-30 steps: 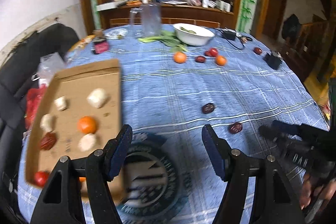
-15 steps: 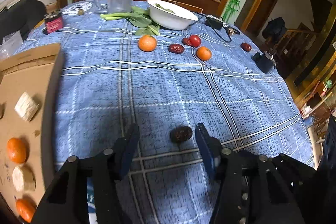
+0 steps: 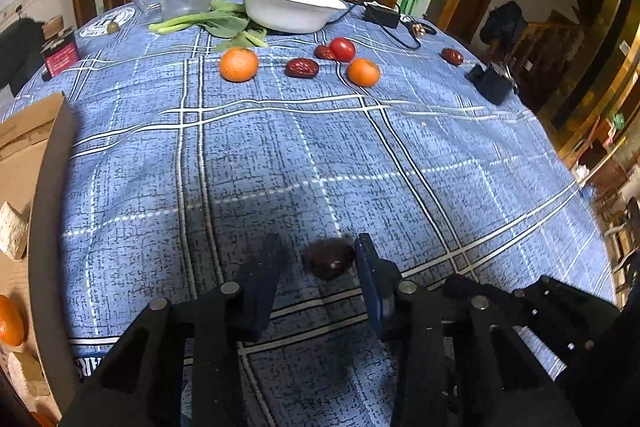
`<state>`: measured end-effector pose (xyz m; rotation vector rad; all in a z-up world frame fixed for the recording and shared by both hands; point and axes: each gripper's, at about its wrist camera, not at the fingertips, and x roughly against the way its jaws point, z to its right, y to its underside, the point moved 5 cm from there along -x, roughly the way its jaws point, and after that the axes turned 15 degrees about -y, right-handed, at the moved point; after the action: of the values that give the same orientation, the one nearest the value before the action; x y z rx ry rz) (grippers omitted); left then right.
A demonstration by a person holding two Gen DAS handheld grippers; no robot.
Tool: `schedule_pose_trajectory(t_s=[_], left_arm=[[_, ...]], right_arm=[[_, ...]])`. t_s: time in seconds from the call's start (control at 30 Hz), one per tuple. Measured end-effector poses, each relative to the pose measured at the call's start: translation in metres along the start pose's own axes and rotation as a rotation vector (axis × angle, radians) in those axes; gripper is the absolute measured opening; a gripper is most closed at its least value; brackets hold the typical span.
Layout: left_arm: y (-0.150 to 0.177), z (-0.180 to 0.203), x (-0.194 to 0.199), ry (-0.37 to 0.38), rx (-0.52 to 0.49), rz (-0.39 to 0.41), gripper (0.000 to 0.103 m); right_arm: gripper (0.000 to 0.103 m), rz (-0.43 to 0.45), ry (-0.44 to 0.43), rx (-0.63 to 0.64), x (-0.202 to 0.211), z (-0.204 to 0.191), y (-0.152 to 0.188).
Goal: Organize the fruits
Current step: 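Grasp a red date with the left gripper while the right gripper grasps another red date, then lower the date into the tray with the left gripper while the right releases its date there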
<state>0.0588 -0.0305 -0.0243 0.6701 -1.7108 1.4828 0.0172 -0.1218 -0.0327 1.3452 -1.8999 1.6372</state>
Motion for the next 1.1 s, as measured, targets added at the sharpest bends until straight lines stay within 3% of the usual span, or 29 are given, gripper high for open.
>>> schedule_pose_trajectory(t_s=[0.03, 0.07, 0.2, 0.67, 0.87, 1.1], left_arm=[[0.0, 0.001, 0.001, -0.01, -0.011, 0.005, 0.029], [0.001, 0.001, 0.001, -0.013, -0.015, 0.009, 0.019], [0.002, 0.0, 0.002, -0.023, -0.011, 0.017, 0.018], [0.02, -0.024, 0.047, -0.107, 0.026, 0.06, 0.018], [0.031, -0.049, 0.081, -0.119, 0.093, 0.096, 0.018], [0.048, -0.093, 0.123, -0.209, 0.158, 0.16, 0.018]], right_arm=[[0.046, 0.001, 0.002, 0.0, 0.0, 0.0, 0.0], [0.044, 0.003, 0.005, 0.0, 0.0, 0.001, 0.0], [0.03, 0.012, 0.017, -0.002, 0.001, 0.004, -0.001], [0.03, 0.049, -0.007, -0.043, 0.012, 0.006, -0.002], [0.03, 0.076, -0.012, -0.006, 0.029, -0.015, -0.005], [0.03, 0.088, -0.045, 0.045, 0.038, -0.053, -0.008]])
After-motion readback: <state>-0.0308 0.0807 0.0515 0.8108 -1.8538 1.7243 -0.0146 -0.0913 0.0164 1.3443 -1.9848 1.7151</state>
